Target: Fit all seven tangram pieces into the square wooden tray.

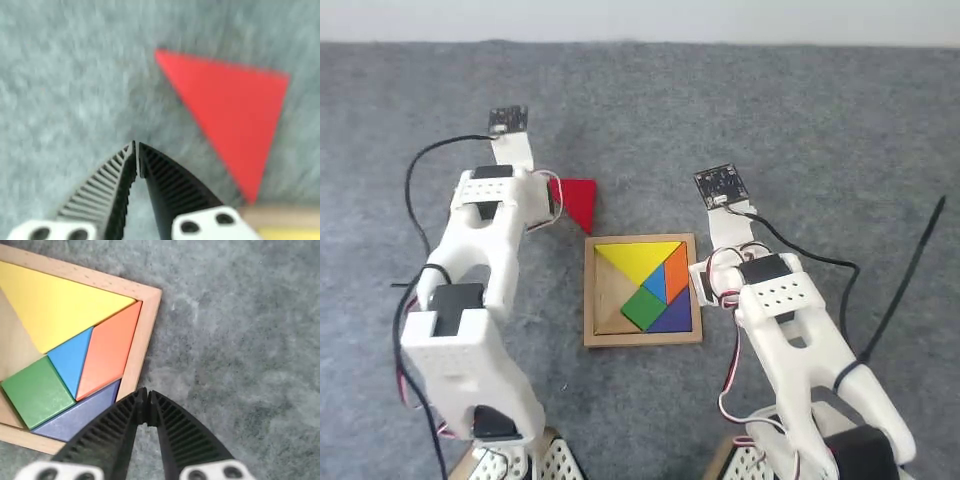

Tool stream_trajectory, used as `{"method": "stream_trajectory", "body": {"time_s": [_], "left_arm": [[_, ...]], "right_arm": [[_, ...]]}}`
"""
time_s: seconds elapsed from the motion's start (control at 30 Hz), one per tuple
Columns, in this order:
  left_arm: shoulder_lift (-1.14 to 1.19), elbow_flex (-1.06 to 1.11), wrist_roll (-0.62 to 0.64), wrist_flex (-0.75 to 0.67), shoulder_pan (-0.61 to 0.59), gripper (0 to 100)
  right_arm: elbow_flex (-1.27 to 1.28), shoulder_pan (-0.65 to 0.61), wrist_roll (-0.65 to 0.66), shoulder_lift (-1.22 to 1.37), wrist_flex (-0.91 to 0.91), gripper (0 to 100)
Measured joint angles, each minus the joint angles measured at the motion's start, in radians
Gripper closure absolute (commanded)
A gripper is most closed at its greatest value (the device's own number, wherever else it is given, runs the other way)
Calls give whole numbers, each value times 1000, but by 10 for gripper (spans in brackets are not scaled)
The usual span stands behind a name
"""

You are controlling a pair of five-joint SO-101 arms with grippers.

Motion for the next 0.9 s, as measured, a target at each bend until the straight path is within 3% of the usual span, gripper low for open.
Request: {"method": "stream_trajectory", "body": {"time_s": [0.13,0.4,0.67,0.9], "left_arm": [[91,-130,112,23,8,987],[242,-382,121,184,167,987],[245,-411,198,187,302,987],[253,-465,252,175,407,987]], "right_arm": [[0,0,0,0,0,989],[0,-2,0,0,0,989],[0,5,0,0,0,989],[-15,140,0,0,0,989]]}}
